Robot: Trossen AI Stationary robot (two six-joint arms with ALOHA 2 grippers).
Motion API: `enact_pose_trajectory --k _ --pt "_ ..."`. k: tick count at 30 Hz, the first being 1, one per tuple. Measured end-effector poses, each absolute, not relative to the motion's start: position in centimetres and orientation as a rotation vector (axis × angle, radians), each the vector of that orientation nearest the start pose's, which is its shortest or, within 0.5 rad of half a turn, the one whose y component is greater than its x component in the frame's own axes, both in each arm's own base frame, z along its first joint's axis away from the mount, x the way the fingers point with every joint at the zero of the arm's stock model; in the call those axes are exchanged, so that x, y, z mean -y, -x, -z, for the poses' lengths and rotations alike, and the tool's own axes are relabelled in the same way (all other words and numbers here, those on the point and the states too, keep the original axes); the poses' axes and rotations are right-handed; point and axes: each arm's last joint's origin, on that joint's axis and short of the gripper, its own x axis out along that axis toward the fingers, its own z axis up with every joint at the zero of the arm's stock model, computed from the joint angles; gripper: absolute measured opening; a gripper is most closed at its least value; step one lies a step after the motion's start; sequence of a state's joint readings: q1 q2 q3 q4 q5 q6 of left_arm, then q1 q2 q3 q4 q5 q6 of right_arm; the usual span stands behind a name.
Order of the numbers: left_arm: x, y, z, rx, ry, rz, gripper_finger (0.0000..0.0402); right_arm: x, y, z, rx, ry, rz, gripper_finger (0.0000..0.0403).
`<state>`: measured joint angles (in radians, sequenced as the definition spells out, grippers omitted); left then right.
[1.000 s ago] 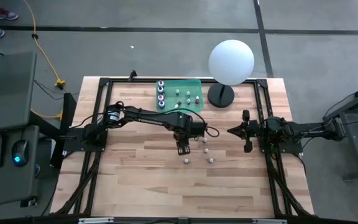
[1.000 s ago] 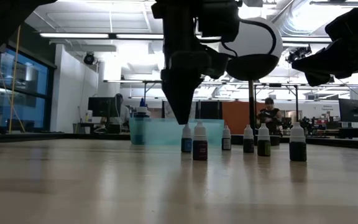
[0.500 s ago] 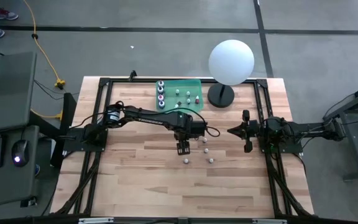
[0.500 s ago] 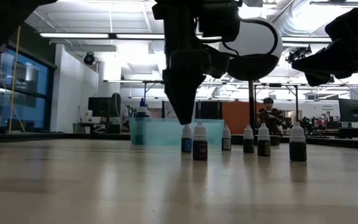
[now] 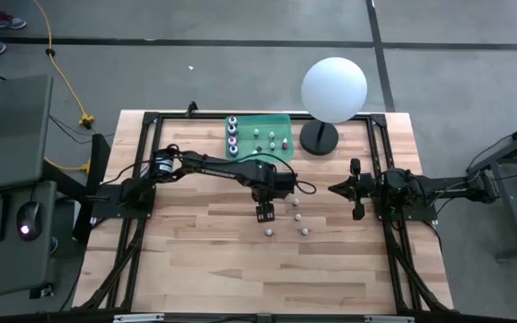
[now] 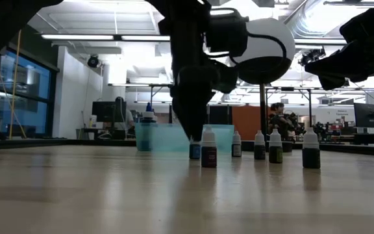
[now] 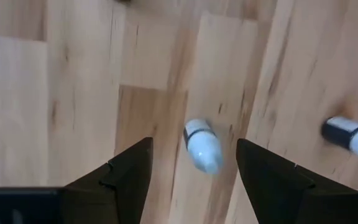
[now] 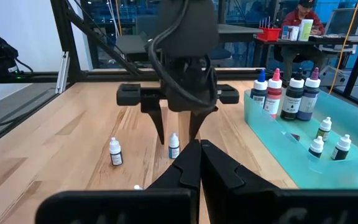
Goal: Pick & Place food coloring
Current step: Put the small blue food coloring bottle into the green bin
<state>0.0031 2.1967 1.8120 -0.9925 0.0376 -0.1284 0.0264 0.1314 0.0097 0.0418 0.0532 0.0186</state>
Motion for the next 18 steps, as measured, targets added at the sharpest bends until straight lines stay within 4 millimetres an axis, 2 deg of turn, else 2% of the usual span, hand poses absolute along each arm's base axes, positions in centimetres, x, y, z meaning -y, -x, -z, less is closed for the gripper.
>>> enact_pose_trajectory --k 11,18 --pt "-0.01 -44.26 -18.62 -1.382 0.189 -0.020 0.0226 -0.12 -10.51 -16.02 -0.080 -0.016 0.028 0.0000" --pt "-0.01 -44.27 -18.63 -1.380 0.189 -0.020 0.0187 -0.12 -10.51 -16.02 -0.080 -0.016 0.028 0.0000"
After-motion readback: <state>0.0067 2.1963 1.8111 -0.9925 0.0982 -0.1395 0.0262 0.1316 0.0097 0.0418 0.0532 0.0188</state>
